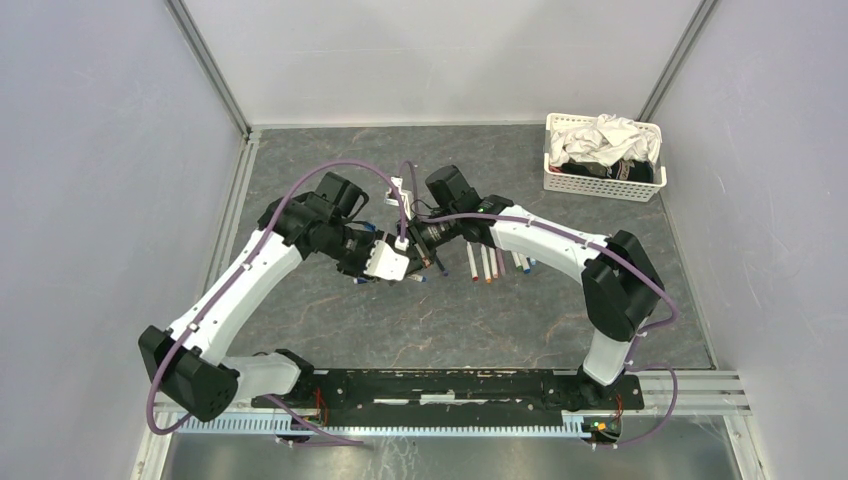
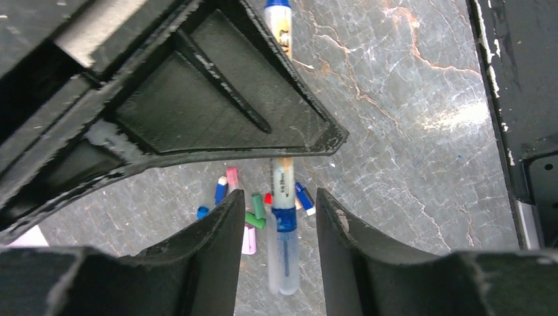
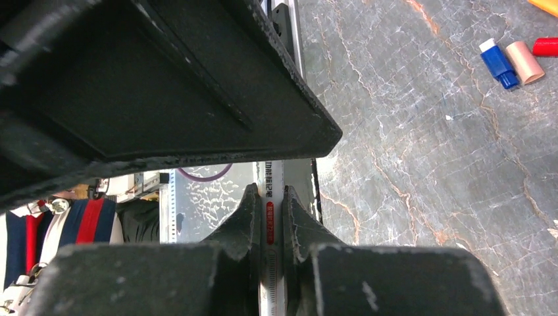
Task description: Open the pen caps
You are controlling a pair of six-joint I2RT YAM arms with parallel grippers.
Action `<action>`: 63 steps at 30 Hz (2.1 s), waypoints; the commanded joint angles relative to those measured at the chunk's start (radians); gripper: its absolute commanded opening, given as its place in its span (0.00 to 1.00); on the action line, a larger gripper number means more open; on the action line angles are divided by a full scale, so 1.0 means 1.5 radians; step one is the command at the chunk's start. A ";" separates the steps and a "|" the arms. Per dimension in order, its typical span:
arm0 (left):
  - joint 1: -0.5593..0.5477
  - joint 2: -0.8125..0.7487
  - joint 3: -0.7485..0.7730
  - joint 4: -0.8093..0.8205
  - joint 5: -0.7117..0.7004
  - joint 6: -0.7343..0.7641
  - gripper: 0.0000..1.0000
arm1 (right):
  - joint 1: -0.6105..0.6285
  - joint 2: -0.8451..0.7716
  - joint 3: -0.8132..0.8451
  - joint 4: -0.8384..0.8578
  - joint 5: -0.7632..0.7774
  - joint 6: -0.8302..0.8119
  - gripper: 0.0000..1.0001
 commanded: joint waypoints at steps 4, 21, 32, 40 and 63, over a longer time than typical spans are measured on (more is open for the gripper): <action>-0.008 -0.013 -0.027 0.012 -0.036 0.041 0.48 | 0.001 -0.004 0.016 0.003 0.005 -0.011 0.00; -0.015 -0.038 -0.041 0.047 -0.035 0.037 0.03 | 0.002 0.009 0.010 0.057 0.000 0.048 0.10; -0.017 -0.068 -0.066 0.061 -0.043 0.076 0.02 | 0.012 0.071 0.052 0.093 -0.037 0.115 0.21; -0.021 -0.092 -0.082 0.088 -0.025 0.100 0.02 | 0.017 0.116 0.087 0.149 -0.068 0.177 0.24; 0.220 -0.019 -0.013 0.043 -0.104 0.279 0.02 | 0.013 0.080 -0.036 -0.159 0.096 -0.110 0.00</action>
